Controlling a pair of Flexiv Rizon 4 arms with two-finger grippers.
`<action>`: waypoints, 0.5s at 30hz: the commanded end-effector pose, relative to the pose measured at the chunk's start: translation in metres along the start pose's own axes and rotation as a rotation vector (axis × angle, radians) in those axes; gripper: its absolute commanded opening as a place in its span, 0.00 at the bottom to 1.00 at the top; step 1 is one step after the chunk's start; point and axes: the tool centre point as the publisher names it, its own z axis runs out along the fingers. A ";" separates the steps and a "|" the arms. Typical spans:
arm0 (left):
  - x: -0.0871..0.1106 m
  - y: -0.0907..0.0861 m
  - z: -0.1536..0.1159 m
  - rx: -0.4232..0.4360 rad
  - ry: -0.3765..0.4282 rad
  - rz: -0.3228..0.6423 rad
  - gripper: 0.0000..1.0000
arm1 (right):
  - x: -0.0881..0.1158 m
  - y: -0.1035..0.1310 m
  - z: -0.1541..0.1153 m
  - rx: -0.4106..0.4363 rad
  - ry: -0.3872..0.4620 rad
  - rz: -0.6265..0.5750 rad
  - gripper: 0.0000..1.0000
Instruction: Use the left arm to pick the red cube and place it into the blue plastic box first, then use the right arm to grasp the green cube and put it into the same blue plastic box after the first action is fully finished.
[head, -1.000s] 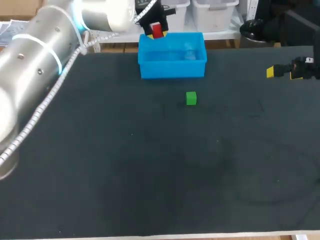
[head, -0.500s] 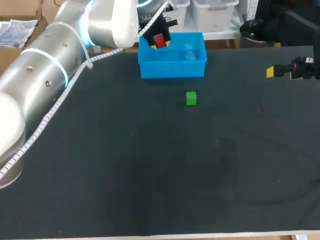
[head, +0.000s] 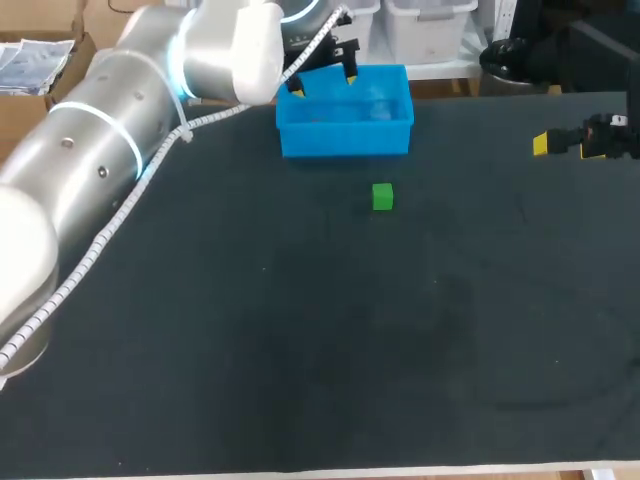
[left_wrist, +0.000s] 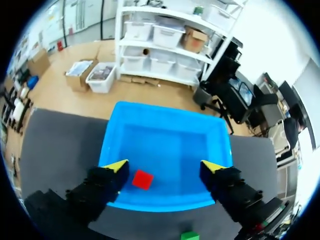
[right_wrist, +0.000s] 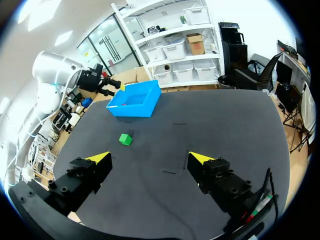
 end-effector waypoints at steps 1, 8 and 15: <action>-0.006 -0.008 -0.009 -0.013 0.189 0.039 1.00 | 0.000 0.000 0.000 0.002 0.000 0.000 1.00; 0.024 -0.006 -0.031 -0.011 0.204 0.116 1.00 | 0.000 0.000 0.000 0.002 0.000 0.000 1.00; 0.054 0.001 -0.049 0.005 0.228 0.157 1.00 | 0.000 0.000 0.000 0.002 0.000 0.000 1.00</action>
